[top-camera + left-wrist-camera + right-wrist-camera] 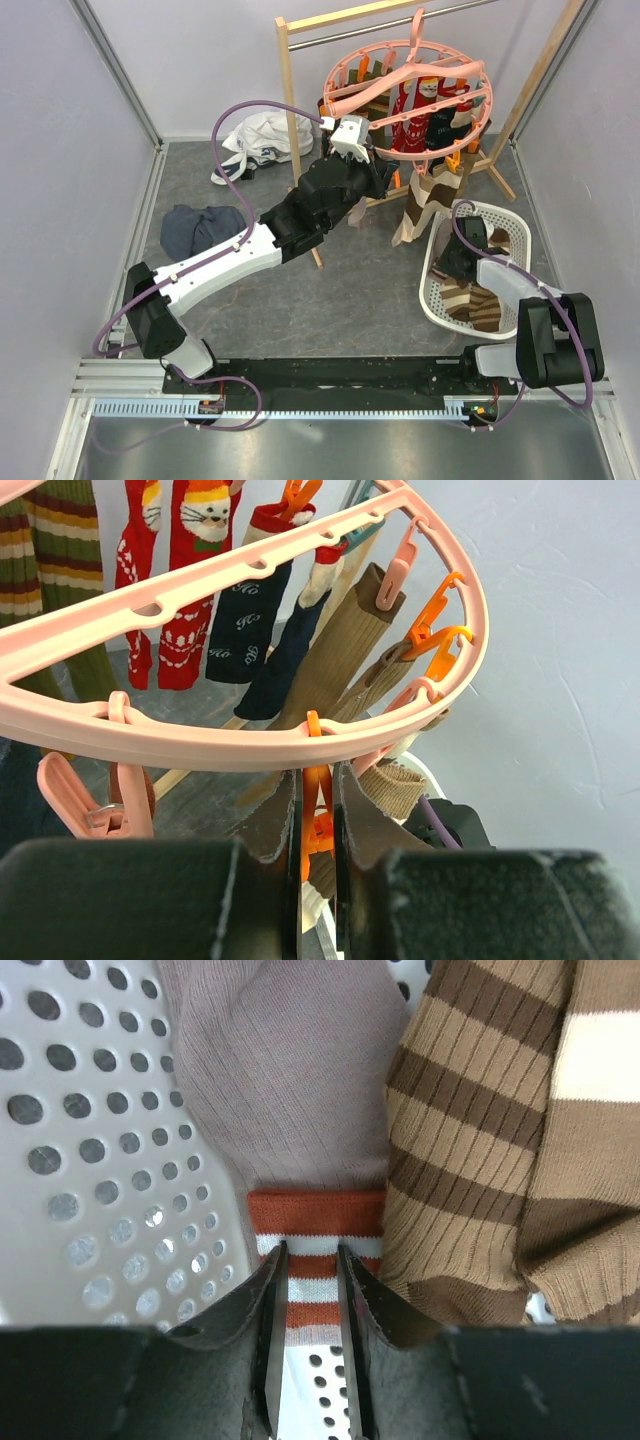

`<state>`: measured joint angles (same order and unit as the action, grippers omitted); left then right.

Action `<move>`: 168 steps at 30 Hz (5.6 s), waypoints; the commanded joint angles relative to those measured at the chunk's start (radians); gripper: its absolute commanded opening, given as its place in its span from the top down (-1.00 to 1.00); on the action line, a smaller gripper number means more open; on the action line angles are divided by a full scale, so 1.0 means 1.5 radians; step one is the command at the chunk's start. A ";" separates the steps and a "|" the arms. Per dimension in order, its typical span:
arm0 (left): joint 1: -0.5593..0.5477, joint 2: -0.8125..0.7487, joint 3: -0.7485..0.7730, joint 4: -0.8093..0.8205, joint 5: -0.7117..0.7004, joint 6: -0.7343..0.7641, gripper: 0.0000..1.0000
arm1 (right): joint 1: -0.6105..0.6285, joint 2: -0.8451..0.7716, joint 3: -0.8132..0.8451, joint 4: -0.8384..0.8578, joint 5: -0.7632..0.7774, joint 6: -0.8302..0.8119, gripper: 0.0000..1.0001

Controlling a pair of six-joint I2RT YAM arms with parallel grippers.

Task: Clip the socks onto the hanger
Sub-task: Pick up the sock from the bin, then clamp the sock onto the hanger.

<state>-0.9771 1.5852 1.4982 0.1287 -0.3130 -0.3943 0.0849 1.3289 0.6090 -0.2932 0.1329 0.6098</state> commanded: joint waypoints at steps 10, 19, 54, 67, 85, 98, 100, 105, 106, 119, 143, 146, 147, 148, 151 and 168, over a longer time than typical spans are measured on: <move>0.001 -0.024 0.009 0.005 0.006 0.008 0.95 | -0.003 -0.076 -0.020 0.001 -0.003 -0.035 1.00; 0.001 -0.025 0.016 -0.001 0.002 0.013 0.95 | -0.003 -0.294 0.030 -0.050 -0.059 -0.129 1.00; 0.001 -0.002 0.059 -0.011 0.053 -0.003 0.95 | -0.002 -0.490 0.128 -0.008 -0.422 -0.349 0.96; 0.001 0.025 0.087 -0.008 0.069 -0.013 0.95 | 0.005 -0.422 0.146 0.150 -0.668 -0.239 0.99; 0.000 0.021 0.087 -0.016 0.096 -0.026 0.95 | 0.021 -0.322 0.167 0.341 -0.598 -0.166 1.00; -0.001 0.019 0.088 -0.015 0.096 -0.030 0.95 | 0.033 -0.307 0.156 0.342 -0.601 -0.167 1.00; -0.001 0.018 0.091 -0.013 0.095 -0.028 0.95 | 0.035 -0.311 0.147 0.338 -0.602 -0.168 1.00; 0.000 0.017 0.093 -0.012 0.089 -0.021 0.95 | 0.040 -0.315 0.141 0.316 -0.602 -0.175 1.00; -0.001 0.016 0.094 -0.011 0.089 -0.021 0.95 | 0.040 -0.315 0.140 0.314 -0.601 -0.176 1.00; 0.000 0.008 0.083 0.000 0.097 -0.017 0.95 | 0.043 -0.307 0.146 0.289 -0.595 -0.188 1.00; -0.001 0.006 0.063 -0.011 0.114 0.029 0.95 | 0.043 -0.324 0.180 0.322 -0.542 -0.164 1.00; -0.001 0.002 0.057 -0.010 0.120 0.019 0.95 | 0.043 -0.322 0.178 0.328 -0.540 -0.160 1.00; 0.000 0.001 0.055 -0.009 0.121 0.013 0.95 | 0.043 -0.323 0.177 0.331 -0.540 -0.158 1.00; -0.001 0.000 0.052 -0.008 0.123 0.010 0.95 | 0.043 -0.323 0.176 0.334 -0.540 -0.154 1.00; -0.001 -0.003 0.049 -0.007 0.131 0.000 0.95 | 0.044 -0.322 0.173 0.343 -0.541 -0.147 1.00; -0.003 -0.028 0.037 -0.007 0.136 0.003 -0.21 | 0.044 -0.335 0.158 0.350 -0.524 -0.132 0.92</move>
<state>-0.9775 1.5887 1.5639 0.1013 -0.1272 -0.3958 0.1478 0.8455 0.8333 0.1757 -0.6724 0.3988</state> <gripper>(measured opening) 0.556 0.016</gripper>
